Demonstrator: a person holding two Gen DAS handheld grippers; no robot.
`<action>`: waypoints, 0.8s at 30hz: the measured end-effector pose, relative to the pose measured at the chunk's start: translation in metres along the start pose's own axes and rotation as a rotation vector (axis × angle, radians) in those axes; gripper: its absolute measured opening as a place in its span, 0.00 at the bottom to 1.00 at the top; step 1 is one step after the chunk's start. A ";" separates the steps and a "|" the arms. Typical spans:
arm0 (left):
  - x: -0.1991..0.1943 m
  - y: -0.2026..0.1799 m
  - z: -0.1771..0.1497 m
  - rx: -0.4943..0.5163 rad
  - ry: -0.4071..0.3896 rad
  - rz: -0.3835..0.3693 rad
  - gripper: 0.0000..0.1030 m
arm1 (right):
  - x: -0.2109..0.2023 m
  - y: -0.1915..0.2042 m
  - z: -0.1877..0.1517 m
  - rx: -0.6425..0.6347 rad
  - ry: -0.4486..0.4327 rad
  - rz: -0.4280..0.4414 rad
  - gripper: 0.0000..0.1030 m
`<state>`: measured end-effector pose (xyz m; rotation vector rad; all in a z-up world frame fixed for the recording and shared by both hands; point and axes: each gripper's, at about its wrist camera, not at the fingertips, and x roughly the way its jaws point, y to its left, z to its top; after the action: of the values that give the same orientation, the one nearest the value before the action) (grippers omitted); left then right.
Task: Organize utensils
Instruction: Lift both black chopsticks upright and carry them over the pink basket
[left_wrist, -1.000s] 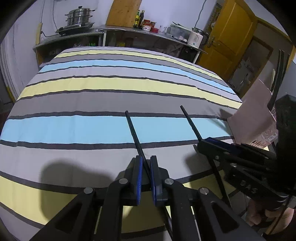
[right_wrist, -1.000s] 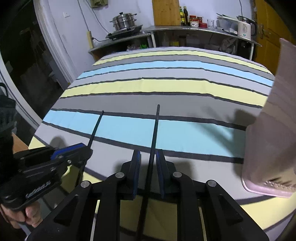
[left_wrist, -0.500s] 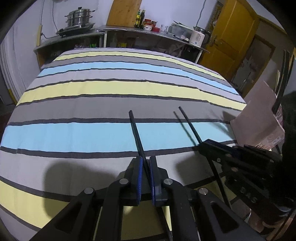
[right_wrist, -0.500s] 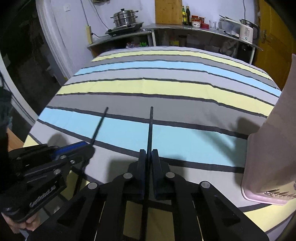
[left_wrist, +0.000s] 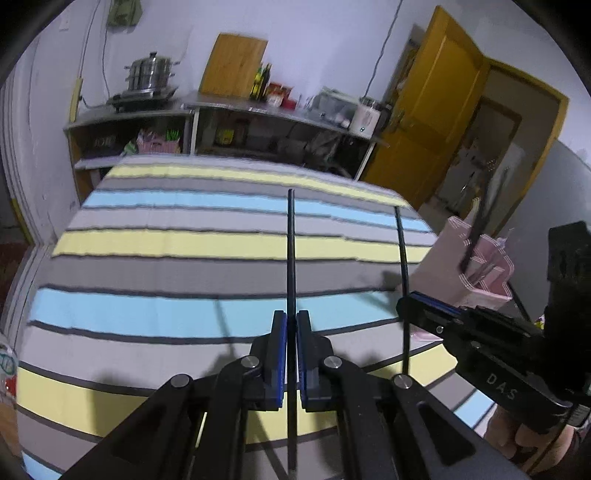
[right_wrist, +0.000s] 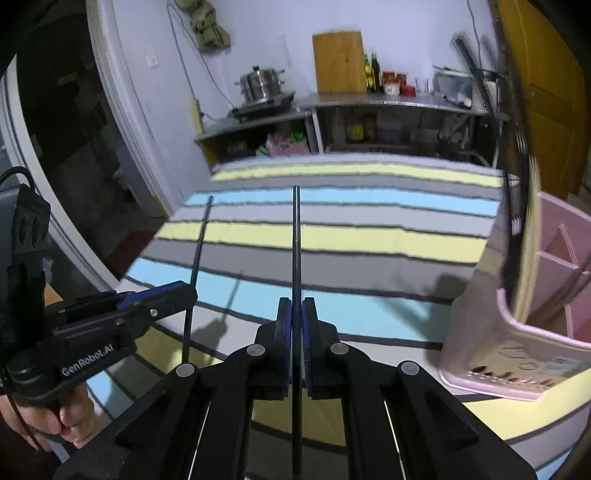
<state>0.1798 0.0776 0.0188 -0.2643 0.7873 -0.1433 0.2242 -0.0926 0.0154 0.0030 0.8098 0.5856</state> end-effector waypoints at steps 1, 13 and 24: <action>-0.008 -0.003 0.002 0.004 -0.011 -0.009 0.05 | -0.007 0.001 0.002 0.001 -0.012 0.002 0.05; -0.057 -0.029 0.004 0.051 -0.067 -0.066 0.05 | -0.058 0.005 0.006 0.008 -0.095 0.001 0.05; -0.075 -0.045 -0.002 0.079 -0.069 -0.098 0.04 | -0.090 0.001 -0.003 0.016 -0.131 -0.013 0.05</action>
<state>0.1253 0.0514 0.0813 -0.2314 0.6984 -0.2556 0.1724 -0.1367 0.0747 0.0500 0.6864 0.5612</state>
